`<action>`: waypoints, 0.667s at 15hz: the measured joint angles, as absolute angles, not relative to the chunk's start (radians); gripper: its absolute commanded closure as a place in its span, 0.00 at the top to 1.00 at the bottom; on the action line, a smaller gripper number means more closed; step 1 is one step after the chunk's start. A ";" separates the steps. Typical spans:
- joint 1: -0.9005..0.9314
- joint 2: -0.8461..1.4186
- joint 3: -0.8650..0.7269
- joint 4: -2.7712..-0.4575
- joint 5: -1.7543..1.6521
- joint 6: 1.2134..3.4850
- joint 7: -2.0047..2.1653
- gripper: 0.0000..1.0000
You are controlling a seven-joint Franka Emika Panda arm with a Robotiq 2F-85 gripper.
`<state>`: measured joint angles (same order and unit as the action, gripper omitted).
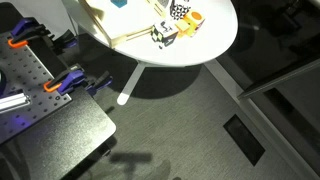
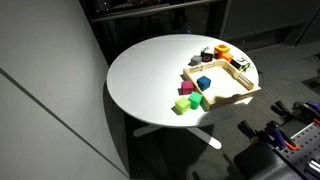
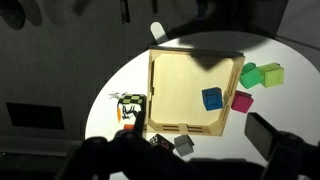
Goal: Place the blue block on top of the pink and green blocks
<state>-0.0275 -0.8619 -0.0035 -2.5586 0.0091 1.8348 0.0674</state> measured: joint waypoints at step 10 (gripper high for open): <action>-0.028 -0.799 -0.051 -2.559 0.009 1.849 0.040 1.00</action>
<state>-0.0280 -0.7987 -0.0511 -2.5590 0.0091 1.8485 0.0402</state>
